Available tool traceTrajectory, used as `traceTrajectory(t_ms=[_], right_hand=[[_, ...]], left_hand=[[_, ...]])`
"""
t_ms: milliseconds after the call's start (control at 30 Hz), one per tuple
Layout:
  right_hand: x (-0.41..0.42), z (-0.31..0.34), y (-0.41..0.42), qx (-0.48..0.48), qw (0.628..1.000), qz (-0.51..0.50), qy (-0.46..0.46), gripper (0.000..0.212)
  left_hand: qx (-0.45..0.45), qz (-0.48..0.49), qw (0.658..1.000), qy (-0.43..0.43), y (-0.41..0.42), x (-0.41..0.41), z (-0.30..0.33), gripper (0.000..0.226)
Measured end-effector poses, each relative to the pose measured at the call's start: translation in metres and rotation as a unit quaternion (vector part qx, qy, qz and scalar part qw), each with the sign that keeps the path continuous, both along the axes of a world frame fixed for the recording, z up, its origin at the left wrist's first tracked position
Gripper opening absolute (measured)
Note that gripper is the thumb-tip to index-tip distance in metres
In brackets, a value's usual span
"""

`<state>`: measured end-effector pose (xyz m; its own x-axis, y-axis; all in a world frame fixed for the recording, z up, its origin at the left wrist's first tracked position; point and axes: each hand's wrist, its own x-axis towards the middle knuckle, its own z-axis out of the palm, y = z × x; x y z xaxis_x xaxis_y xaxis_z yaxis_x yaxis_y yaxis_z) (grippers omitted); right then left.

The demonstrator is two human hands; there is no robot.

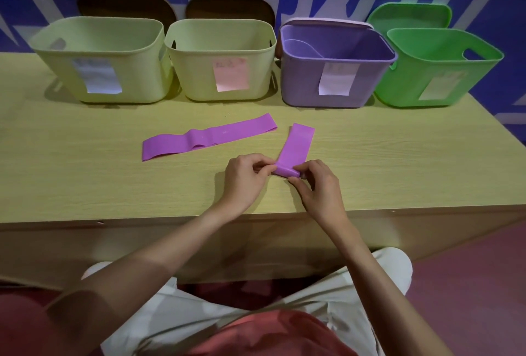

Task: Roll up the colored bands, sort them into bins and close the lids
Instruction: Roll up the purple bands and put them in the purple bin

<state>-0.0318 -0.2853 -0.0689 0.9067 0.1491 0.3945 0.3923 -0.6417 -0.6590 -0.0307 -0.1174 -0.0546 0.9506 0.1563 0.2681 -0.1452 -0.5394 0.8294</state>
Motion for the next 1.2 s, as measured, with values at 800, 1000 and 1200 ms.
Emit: traceTrajectory(t_ms=[800,1000,1200], right_hand=[[0.007,0.017,-0.003,0.020,0.999,0.029,-0.009,0.012],[0.009,0.060,0.000,0.144,0.989,0.012,0.030,0.014],[-0.007,0.098,0.005,0.255,0.960,0.063,0.101,0.013]], left_hand=[[-0.118,0.043,0.992,0.018,-0.016,-0.007,0.016,0.009],[-0.035,0.015,0.992,-0.120,-0.012,-0.002,0.034,0.016],[0.056,-0.037,0.972,-0.227,-0.006,-0.009,0.053,0.026]])
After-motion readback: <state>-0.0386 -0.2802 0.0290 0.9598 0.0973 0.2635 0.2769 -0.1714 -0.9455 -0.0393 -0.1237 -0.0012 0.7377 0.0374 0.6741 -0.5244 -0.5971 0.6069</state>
